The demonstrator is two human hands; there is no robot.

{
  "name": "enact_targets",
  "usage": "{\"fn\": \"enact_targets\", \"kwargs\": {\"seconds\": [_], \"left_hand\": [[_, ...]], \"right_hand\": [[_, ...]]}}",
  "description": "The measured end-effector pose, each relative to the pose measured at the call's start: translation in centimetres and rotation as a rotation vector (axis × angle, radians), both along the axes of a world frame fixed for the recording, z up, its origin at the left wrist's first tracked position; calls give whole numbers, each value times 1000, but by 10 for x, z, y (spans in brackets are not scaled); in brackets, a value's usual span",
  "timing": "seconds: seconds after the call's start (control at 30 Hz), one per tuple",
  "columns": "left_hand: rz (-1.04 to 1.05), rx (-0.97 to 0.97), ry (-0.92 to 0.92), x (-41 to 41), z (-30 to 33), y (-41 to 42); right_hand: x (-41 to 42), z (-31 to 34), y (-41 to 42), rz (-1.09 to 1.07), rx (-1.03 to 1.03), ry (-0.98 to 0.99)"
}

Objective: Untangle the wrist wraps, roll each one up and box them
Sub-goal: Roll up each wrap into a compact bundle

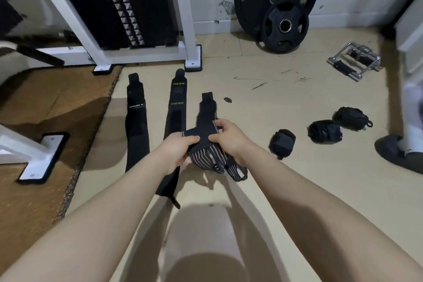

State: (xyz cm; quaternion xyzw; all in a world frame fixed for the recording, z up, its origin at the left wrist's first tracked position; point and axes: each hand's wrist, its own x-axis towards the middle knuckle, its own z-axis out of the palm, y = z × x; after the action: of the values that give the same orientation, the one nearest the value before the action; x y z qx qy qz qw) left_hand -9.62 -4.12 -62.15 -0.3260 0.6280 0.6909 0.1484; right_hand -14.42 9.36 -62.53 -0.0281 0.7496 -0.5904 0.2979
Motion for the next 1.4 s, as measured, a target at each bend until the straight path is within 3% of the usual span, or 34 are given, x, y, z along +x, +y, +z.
{"fn": "enact_targets", "kwargs": {"seconds": [0.07, 0.2, 0.33, 0.47, 0.57, 0.77, 1.0, 1.1, 1.2, 1.27, 1.33, 1.4], "left_hand": [[-77, 4, -156, 22, -18, 1], [-319, -234, -405, 53, -42, -2], [-331, -365, -315, 37, -61, -5], [-429, -364, -241, 8, -78, 16], [-509, -361, -169, -12, -105, 33], [-515, -418, -226, -42, -153, 49], [-238, -240, -300, -51, -198, 62], [-116, -116, -349, -54, -196, 56], [-47, 9, -353, -59, -183, 45], [39, -46, -295, -58, -171, 34], [21, -160, -236, -56, -153, 24], [-21, -141, -98, -59, -123, 19]], "right_hand": [[22, -15, 2, -34, 134, -9], [50, -43, 22, -38, 378, -78], [46, -64, 47, 64, 708, -77], [18, -92, 67, -2, 795, -42], [-1, -110, 73, 12, 751, -43], [-19, -166, 75, 18, 638, -24], [-8, -186, 51, -156, 239, -273], [-3, -171, 36, -69, 45, -348], [2, -154, 21, 164, 118, -263], [4, -139, 15, 274, 172, -177], [6, -122, 16, 239, 169, -102], [5, -96, 18, 23, 182, 52]]}}
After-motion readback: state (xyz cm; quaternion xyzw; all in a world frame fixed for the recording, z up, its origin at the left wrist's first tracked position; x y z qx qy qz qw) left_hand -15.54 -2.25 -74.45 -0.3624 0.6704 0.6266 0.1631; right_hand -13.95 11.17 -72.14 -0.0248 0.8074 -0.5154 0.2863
